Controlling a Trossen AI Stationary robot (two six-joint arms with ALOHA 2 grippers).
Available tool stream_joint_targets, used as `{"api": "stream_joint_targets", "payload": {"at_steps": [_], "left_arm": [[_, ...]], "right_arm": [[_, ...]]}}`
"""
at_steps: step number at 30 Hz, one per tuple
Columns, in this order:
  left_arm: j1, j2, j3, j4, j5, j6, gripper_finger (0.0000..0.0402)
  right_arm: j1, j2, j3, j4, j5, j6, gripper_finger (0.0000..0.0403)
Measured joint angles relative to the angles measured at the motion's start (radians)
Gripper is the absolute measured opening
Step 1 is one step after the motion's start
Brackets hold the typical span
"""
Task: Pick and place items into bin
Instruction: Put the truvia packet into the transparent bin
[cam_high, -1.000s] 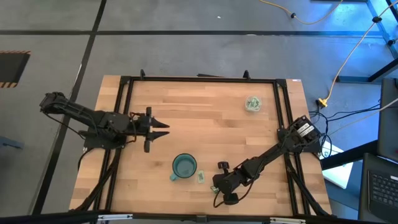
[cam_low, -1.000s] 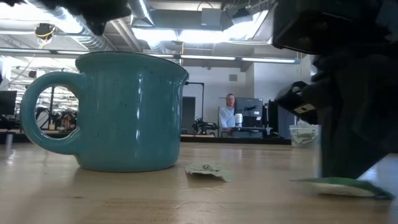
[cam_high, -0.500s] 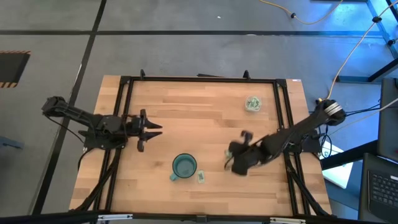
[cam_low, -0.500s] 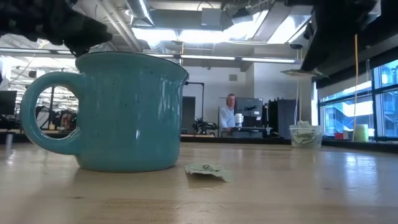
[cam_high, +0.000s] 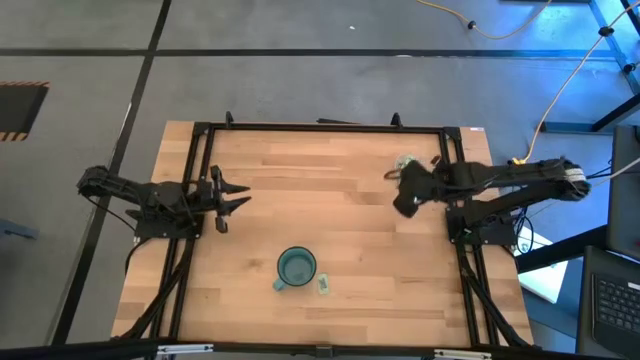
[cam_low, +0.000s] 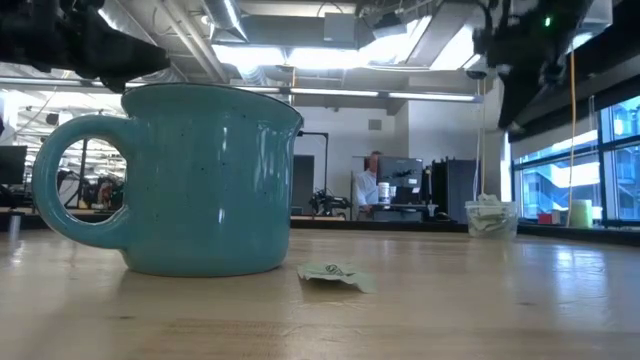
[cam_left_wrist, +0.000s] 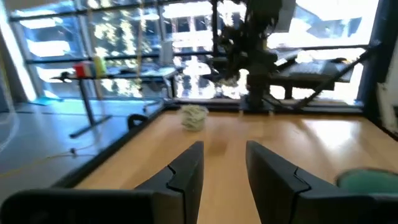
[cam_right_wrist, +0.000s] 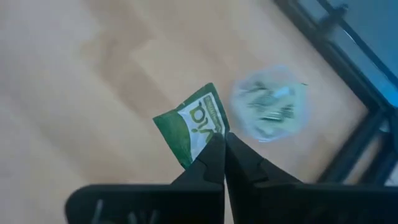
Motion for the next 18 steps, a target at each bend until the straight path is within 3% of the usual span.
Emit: {"api": "stream_joint_targets", "payload": {"at_steps": [6, 11, 18], "left_arm": [[0.01, -0.045, 0.0, -0.009, -0.042, 0.002, 0.0113], [0.01, -0.045, 0.0, -0.012, -0.041, 0.022, 0.0113], [0.01, -0.045, 0.0, -0.037, -0.04, -0.035, 0.0113]], "right_arm": [[-0.207, -0.086, -0.144, 0.135, -0.001, -0.094, 0.0002], [-0.35, -0.085, -0.243, 0.312, -0.076, -0.215, 0.0002], [-0.538, -0.058, -0.33, 0.475, -0.087, -0.327, 0.0002]]}}
